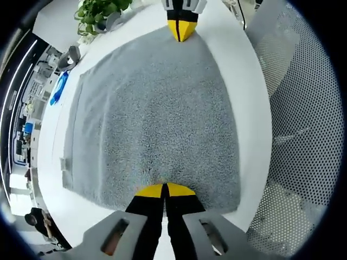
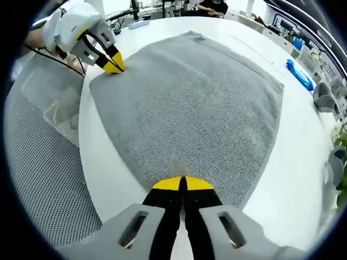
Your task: Fold the towel on the table until its edges align and the towel forms a compact rectangular stack.
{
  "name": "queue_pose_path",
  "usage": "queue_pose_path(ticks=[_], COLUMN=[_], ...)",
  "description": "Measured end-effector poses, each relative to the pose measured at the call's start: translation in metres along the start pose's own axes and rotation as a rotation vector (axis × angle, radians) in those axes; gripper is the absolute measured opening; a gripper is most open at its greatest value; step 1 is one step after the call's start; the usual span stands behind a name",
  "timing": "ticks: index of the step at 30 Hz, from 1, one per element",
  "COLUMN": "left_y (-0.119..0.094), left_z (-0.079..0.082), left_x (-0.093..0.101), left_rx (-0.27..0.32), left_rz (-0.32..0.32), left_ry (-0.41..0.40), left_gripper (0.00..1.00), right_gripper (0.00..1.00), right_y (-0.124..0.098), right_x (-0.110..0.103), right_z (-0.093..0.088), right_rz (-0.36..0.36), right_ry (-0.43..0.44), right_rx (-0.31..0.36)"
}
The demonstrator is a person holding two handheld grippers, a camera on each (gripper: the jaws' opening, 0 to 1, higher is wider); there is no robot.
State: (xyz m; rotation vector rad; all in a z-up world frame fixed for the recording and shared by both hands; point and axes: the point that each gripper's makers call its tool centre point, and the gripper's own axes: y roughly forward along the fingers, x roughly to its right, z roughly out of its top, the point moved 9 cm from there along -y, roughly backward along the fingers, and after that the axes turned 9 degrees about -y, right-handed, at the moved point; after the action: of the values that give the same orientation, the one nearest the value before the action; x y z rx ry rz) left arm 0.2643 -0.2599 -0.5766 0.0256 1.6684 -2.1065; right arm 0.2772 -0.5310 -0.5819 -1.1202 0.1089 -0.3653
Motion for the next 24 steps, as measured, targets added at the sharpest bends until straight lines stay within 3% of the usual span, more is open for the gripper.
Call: queue_pose_path(ticks=[24], left_y=[0.003], left_z=[-0.012], left_x=[-0.016], left_rx=[0.038], left_rz=[0.044], left_ry=[-0.016], left_gripper=[0.00], right_gripper=[0.00], right_y=[0.001], right_x=[-0.031], right_z=[0.007], right_rz=[-0.046], right_ry=[-0.029], right_rx=[0.021])
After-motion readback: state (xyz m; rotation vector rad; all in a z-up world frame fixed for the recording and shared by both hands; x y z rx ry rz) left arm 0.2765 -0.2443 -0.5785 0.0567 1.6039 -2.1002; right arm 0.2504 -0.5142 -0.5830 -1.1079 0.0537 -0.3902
